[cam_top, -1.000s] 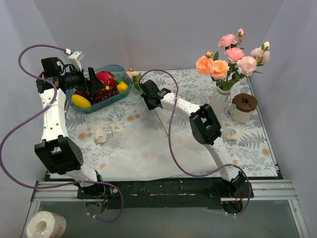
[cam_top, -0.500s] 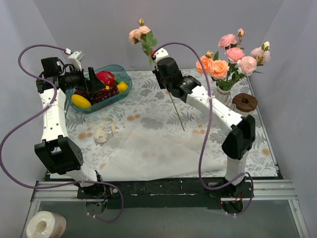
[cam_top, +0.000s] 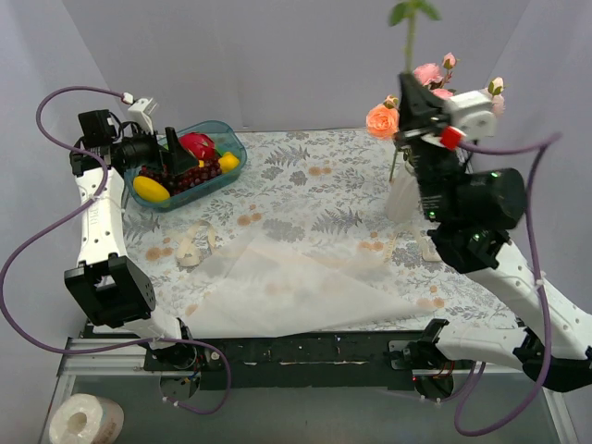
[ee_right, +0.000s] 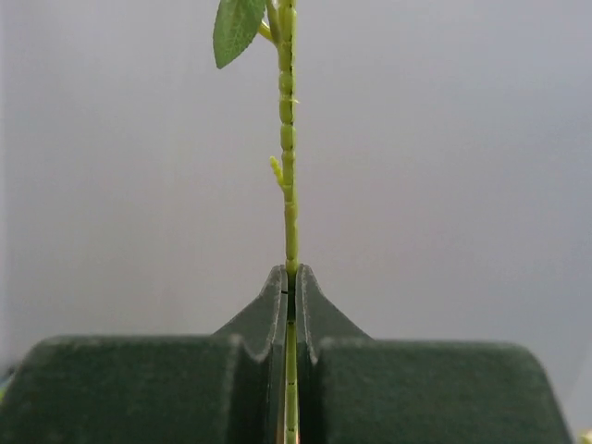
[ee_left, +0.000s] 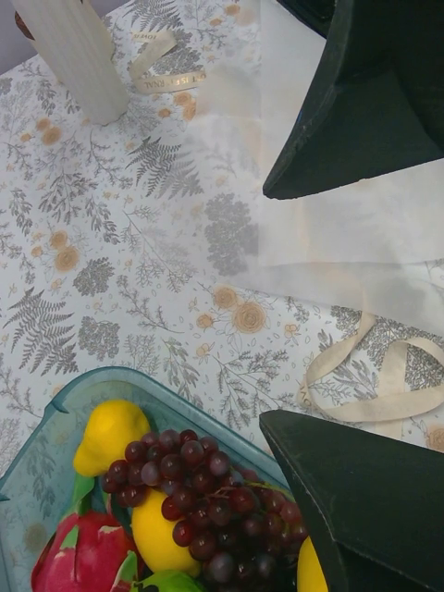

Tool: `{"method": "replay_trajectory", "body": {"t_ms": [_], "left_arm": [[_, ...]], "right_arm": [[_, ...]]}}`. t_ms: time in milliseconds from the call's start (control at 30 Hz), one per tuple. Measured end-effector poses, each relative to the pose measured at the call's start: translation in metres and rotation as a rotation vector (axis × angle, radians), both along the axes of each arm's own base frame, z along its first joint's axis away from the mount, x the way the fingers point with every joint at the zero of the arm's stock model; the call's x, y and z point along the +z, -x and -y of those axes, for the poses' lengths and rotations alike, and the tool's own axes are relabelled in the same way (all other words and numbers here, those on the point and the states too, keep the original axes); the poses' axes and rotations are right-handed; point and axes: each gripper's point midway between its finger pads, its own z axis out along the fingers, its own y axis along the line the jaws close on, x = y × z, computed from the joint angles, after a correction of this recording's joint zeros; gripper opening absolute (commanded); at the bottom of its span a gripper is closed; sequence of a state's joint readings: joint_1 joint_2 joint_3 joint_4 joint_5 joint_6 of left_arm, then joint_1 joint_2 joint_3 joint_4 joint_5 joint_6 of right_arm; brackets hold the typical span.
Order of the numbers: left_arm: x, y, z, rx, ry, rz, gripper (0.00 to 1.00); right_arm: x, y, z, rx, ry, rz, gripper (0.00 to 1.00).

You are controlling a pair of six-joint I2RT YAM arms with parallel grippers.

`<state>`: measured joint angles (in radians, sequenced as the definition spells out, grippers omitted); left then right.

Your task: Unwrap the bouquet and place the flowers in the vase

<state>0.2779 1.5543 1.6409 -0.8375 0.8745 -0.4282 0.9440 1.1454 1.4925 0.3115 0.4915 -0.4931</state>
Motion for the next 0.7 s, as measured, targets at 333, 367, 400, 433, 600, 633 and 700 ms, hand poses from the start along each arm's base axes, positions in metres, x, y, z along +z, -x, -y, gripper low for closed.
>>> {"method": "replay_trajectory", "body": {"t_ms": [333, 367, 400, 433, 600, 633, 700], "left_arm": [[-0.007, 0.0, 0.003, -0.01, 0.024, -0.009, 0.98], [-0.007, 0.0, 0.003, -0.012, 0.025, -0.007, 0.98], [-0.006, -0.001, 0.003, -0.013, 0.025, -0.005, 0.98], [-0.006, -0.001, 0.003, -0.014, 0.025, -0.002, 0.98], [-0.005, -0.002, 0.004, -0.019, 0.028, 0.005, 0.98], [-0.004, -0.003, 0.004, -0.02, 0.029, 0.006, 0.98], [-0.003, -0.005, 0.004, -0.023, 0.031, 0.009, 0.98]], "right_arm": [[-0.007, -0.011, 0.112, -0.448, -0.079, 0.223, 0.01], [-0.019, -0.022, 0.115, -0.475, -0.05, 0.205, 0.01], [-0.027, -0.03, 0.119, -0.493, -0.036, 0.189, 0.01], [-0.036, -0.039, 0.125, -0.512, -0.026, 0.174, 0.01], [-0.051, -0.06, 0.158, -0.553, -0.065, 0.15, 0.01], [-0.051, -0.062, 0.163, -0.55, -0.082, 0.152, 0.01], [-0.051, -0.065, 0.17, -0.54, -0.109, 0.159, 0.01]]}}
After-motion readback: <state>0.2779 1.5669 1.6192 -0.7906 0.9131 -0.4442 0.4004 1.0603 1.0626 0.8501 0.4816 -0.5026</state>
